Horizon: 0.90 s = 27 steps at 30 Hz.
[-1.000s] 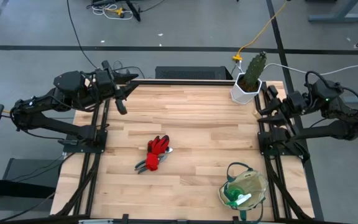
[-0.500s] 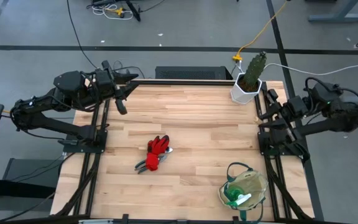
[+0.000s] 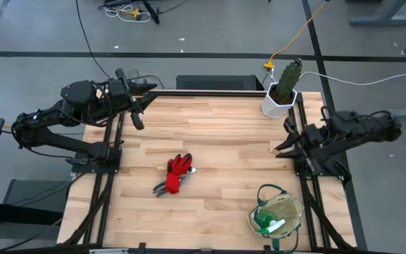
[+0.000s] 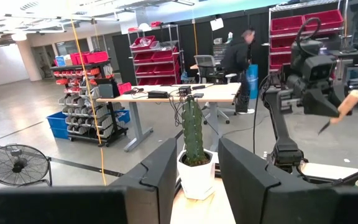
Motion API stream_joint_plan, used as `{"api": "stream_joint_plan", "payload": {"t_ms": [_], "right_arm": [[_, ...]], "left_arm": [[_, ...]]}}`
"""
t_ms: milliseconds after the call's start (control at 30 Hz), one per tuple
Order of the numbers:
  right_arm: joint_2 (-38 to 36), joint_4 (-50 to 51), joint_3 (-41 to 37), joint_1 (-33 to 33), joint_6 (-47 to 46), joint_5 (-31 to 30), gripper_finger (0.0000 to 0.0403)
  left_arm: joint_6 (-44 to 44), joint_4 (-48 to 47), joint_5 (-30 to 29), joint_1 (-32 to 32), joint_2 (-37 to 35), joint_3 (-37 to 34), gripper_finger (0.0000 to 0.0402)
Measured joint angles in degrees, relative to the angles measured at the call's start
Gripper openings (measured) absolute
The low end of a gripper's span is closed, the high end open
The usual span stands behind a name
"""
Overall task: Pick & Place Garden tools in Gardening bag
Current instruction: Put the light brown trowel into the gardening tool bag
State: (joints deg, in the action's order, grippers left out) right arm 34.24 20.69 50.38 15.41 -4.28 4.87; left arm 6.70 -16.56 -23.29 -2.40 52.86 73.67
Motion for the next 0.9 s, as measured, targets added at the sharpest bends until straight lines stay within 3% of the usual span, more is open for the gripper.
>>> {"api": "stream_joint_plan", "payload": {"t_ms": [300,600,900], "right_arm": [[-0.22,-4.3,-4.24,3.12,-4.24,-4.0,0.0068],[-1.16,-12.24,-9.26,6.59,-6.25,-3.86,0.0068],[-5.47,-19.54,-14.53,13.23,-8.45,3.71,0.0068]], "left_arm": [[0.01,0.0,0.0,0.01,0.0,0.0,0.0126],[0.0,0.0,0.01,0.01,0.0,0.0,0.0126],[0.01,0.0,0.02,0.0,0.0,0.0,0.0126]]}}
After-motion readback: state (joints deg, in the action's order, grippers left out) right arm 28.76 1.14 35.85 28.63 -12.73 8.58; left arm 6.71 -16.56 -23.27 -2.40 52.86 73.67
